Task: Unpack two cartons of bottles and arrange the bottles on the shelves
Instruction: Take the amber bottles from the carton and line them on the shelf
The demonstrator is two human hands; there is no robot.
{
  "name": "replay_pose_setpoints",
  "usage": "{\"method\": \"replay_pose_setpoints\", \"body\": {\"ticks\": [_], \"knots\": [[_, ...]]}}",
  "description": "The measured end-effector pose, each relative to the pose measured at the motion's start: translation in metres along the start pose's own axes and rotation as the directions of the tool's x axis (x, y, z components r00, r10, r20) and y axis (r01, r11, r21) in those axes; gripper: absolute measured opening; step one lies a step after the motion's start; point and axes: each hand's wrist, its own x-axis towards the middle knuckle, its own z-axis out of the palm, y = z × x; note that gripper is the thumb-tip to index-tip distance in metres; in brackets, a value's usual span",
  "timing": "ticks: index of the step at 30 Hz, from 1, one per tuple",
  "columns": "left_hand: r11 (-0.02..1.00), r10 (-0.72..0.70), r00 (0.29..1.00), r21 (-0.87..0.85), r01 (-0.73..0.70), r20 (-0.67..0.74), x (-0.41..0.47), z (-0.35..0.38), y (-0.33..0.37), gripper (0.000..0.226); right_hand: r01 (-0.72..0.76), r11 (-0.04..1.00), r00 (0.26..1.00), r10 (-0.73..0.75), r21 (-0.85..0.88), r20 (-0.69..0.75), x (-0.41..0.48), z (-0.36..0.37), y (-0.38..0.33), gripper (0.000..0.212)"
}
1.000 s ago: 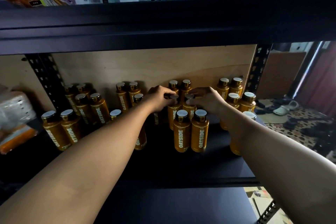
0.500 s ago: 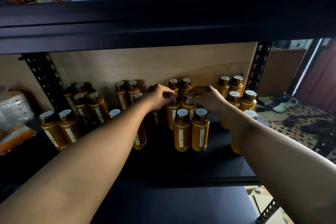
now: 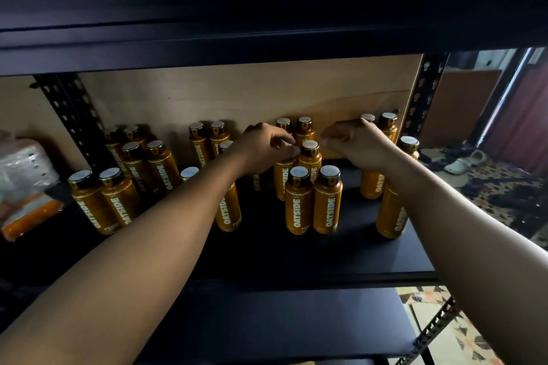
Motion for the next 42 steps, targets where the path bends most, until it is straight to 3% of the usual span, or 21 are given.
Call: {"method": "replay_pose_setpoints", "body": {"ticks": [4,9,13,18,23,30,42], "knots": [[0.996,0.005,0.984,-0.085,0.01,0.181,-0.014,0.005,0.011,0.05,0.012,0.999,0.978,-0.002,-0.05,0.206,-0.022,-0.012,-0.006,0.023],[0.997,0.01,0.974,-0.076,0.007,0.225,-0.02,0.011,0.01,0.051,-0.049,0.998,0.938,0.057,-0.034,0.341,-0.036,-0.011,-0.006,0.04],[0.994,0.018,0.982,-0.109,0.002,0.189,-0.027,0.013,0.008,0.05,-0.058,0.994,0.963,0.03,0.096,0.266,-0.046,0.002,-0.001,0.035],[0.994,0.032,0.985,-0.104,-0.014,0.171,-0.037,0.01,0.005,0.05,-0.061,0.994,0.981,0.043,0.093,0.191,-0.056,0.014,-0.006,0.046],[0.995,0.027,0.987,-0.1,-0.011,0.16,-0.046,0.007,-0.003,0.051,-0.072,0.988,0.979,0.044,0.134,0.201,-0.061,0.02,-0.014,0.054],[0.995,0.015,0.989,-0.101,0.0,0.148,-0.053,0.004,-0.008,0.052,-0.061,0.986,0.979,0.029,0.158,0.199,-0.064,0.028,-0.019,0.039],[0.995,0.028,0.989,-0.095,-0.015,0.142,-0.054,0.005,-0.006,0.049,-0.039,0.992,0.981,0.014,0.124,0.195,-0.069,0.023,-0.025,0.04]]}}
